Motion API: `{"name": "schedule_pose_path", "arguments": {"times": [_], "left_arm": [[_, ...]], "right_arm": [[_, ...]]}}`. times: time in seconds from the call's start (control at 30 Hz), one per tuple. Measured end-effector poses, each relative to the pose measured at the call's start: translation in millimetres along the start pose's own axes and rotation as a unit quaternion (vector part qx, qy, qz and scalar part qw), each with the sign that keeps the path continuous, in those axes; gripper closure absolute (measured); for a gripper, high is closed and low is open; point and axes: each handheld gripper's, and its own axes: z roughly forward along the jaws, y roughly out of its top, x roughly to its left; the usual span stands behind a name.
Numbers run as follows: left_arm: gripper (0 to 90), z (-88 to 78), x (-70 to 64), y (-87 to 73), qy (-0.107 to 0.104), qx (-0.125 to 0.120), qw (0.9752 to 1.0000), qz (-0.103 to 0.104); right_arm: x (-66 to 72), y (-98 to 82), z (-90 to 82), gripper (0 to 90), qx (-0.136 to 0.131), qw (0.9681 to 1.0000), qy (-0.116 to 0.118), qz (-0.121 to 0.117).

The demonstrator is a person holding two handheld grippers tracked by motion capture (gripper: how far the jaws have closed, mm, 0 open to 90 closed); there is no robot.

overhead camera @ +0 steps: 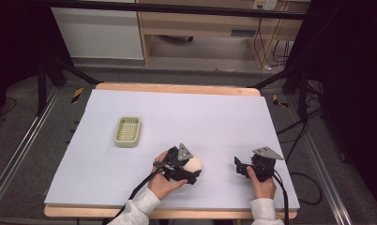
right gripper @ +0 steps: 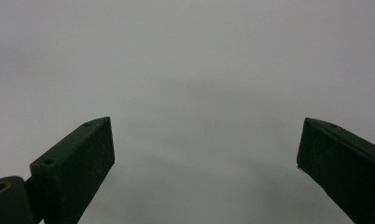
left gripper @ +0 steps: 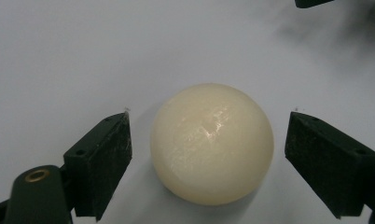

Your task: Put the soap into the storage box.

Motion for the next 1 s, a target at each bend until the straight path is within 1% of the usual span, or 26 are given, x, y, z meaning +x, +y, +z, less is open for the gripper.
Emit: {"name": "schedule_pose_path", "arguments": {"times": [0.1,0.33,0.63,0.8,0.87,1.0], "left_arm": [[14.5,2.9,-0.6,0.1,-0.001,0.002,1.0000,-0.001],[14.9,10.2,-0.5,-0.5,-0.002,0.016,0.9999,0.001],[16.5,14.3,-0.4,-0.9,-0.002,0.021,0.9998,-0.003],[18.2,17.0,-1.2,-1.1,-0.003,0.023,0.9997,-0.002],[19.5,17.6,-1.6,-1.2,0.000,0.024,0.9997,0.000],[21.1,18.2,-1.2,-1.2,0.000,0.025,0.9997,-0.002]], "right_arm": [[0.1,0.0,0.0,4.4,0.000,1.0000,0.000,0.002],[-0.1,0.0,0.1,4.4,0.000,1.0000,0.001,0.001],[0.0,0.0,0.1,4.4,0.001,1.0000,0.001,0.001],[0.1,0.0,0.1,4.4,0.001,1.0000,0.002,0.003],[0.0,0.0,0.1,4.4,0.001,1.0000,0.002,0.003],[0.0,0.0,0.1,4.4,0.001,1.0000,0.002,0.003]]}}
